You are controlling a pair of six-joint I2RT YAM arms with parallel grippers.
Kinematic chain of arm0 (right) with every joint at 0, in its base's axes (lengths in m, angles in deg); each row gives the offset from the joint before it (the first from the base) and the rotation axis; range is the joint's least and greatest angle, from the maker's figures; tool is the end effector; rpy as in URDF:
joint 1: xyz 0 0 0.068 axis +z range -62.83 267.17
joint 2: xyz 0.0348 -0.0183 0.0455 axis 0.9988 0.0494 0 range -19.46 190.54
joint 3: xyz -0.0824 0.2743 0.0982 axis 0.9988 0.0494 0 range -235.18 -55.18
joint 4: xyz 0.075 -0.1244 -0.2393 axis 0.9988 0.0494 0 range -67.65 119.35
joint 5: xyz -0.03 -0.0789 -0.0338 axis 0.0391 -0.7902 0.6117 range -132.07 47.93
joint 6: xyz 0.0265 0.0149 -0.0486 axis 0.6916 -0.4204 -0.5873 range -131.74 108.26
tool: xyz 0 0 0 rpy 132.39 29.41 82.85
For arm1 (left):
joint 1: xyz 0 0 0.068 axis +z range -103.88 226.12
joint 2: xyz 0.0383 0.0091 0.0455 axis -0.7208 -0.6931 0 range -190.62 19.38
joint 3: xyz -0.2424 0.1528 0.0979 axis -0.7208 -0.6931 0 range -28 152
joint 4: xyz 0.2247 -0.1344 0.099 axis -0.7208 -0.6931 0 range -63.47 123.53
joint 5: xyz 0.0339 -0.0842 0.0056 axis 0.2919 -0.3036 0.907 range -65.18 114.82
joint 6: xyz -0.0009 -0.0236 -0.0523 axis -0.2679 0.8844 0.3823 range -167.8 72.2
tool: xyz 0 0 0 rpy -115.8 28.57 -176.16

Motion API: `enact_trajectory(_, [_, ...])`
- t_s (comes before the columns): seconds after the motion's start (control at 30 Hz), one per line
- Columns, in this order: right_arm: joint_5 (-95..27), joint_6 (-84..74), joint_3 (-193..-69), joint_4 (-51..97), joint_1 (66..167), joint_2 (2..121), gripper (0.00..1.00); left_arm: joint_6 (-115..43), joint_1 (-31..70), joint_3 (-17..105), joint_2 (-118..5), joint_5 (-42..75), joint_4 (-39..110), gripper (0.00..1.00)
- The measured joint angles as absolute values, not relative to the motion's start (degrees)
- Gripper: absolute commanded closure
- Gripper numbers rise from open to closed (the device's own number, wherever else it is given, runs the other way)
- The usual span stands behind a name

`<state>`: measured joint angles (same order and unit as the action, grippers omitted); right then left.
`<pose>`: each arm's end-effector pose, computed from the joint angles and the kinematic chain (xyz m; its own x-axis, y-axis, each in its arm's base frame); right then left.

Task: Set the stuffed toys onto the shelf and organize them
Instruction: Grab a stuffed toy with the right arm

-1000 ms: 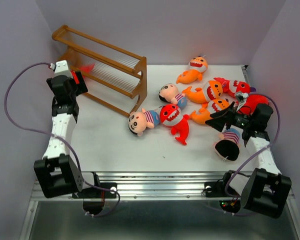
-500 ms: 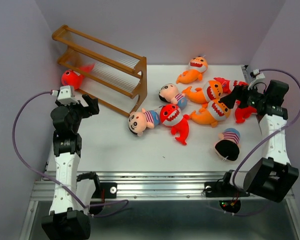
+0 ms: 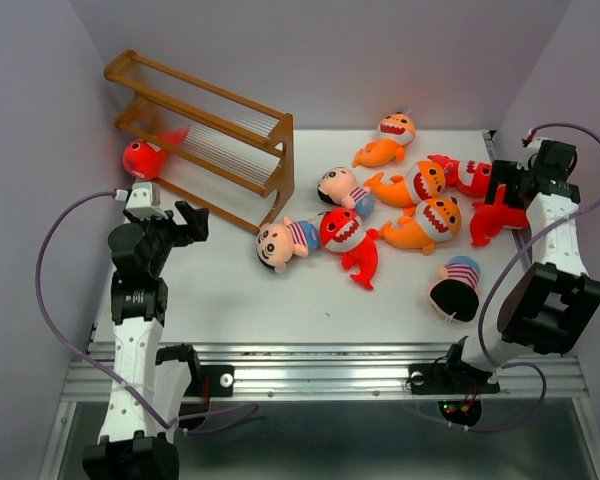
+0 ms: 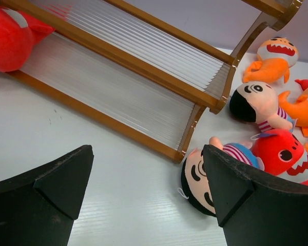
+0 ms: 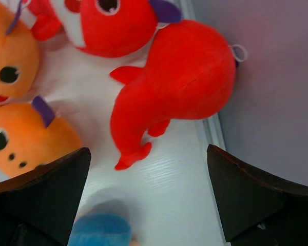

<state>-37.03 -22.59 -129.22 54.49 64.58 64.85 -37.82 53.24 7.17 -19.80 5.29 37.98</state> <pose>0.3212 -0.1298 0.3416 -0.6723 0.0765 -0.7363 0.1997 0.9765 -0.0809 0.1722 0.0079 0.3421 -0.0297 -0.1684 -0.9853 0.2131 0.9620 -0.1708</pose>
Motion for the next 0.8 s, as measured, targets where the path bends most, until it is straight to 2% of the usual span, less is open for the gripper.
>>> enact_trajectory(0.17, [-43.59, -23.62, -136.65, 53.25, 63.97, 73.47, 0.00, -37.82, 52.60, 7.17, -18.66, 5.38, 37.98, 0.01])
enact_trajectory(0.5, [-45.97, -27.77, -141.16, 51.15, 63.60, 82.45, 0.02, -37.85, 51.73, 7.17, -18.46, 5.40, 37.98, 0.01])
enact_trajectory(0.7, [-46.41, -29.82, -141.18, 49.77, 63.18, 86.56, 0.11, -37.85, 51.73, 7.17, -18.94, 5.58, 37.96, 0.02])
enact_trajectory(0.8, [-46.45, -30.65, -141.16, 48.57, 63.18, 87.89, 0.21, -37.85, 51.71, 7.17, -19.29, 5.51, 37.98, 0.02])
